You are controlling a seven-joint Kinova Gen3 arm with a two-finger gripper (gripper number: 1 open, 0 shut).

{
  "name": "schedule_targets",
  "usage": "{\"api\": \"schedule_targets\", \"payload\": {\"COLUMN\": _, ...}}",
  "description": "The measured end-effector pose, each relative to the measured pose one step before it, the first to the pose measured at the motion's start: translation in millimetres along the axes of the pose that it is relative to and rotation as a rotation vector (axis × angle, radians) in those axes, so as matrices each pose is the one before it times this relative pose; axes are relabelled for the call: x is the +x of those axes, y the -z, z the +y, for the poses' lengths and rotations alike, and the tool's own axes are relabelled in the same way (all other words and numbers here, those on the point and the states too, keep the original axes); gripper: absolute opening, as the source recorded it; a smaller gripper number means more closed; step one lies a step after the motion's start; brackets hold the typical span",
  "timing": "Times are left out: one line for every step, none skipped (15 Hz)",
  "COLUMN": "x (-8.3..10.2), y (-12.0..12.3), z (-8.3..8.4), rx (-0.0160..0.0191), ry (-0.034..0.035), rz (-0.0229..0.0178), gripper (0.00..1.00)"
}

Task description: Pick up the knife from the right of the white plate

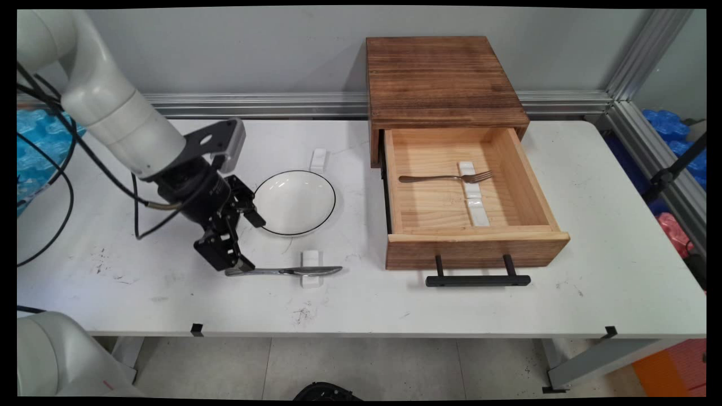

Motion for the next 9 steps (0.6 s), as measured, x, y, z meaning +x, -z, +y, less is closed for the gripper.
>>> {"api": "schedule_targets", "payload": {"x": -1.69, "y": -4.05, "z": 1.99, "rx": 0.00324, "ry": -0.00222, "rz": -0.00634, "gripper": 1.0}}
{"api": "schedule_targets", "payload": {"x": -1.78, "y": -5.18, "z": 2.63, "rx": 0.00401, "ry": -0.00168, "rz": -0.00817, "gripper": 1.0}}
{"api": "schedule_targets", "payload": {"x": -0.59, "y": -3.16, "z": 1.73, "rx": 0.00277, "ry": -0.0012, "rz": -0.00466, "gripper": 1.0}}
{"api": "schedule_targets", "payload": {"x": -0.52, "y": -4.3, "z": 2.4, "rx": 0.00406, "ry": -0.00214, "rz": -0.00616, "gripper": 1.0}}
{"api": "schedule_targets", "payload": {"x": 0.03, "y": -4.08, "z": 2.3, "rx": 0.00392, "ry": -0.00292, "rz": -0.00544, "gripper": 1.0}}
{"api": "schedule_targets", "payload": {"x": 0.3, "y": -3.94, "z": 2.2, "rx": 0.00321, "ry": -0.00359, "rz": -0.0054, "gripper": 1.0}}
{"api": "schedule_targets", "payload": {"x": 0.39, "y": -3.33, "z": 1.87, "rx": 0.00252, "ry": -0.00374, "rz": -0.00443, "gripper": 1.0}}
{"api": "schedule_targets", "payload": {"x": 0.59, "y": -4.18, "z": 2.05, "rx": 0.00334, "ry": -0.00517, "rz": -0.00519, "gripper": 1.0}}
{"api": "schedule_targets", "payload": {"x": 0.48, "y": -2.55, "z": 1.09, "rx": 0.00231, "ry": -0.0034, "rz": -0.00271, "gripper": 1.0}}
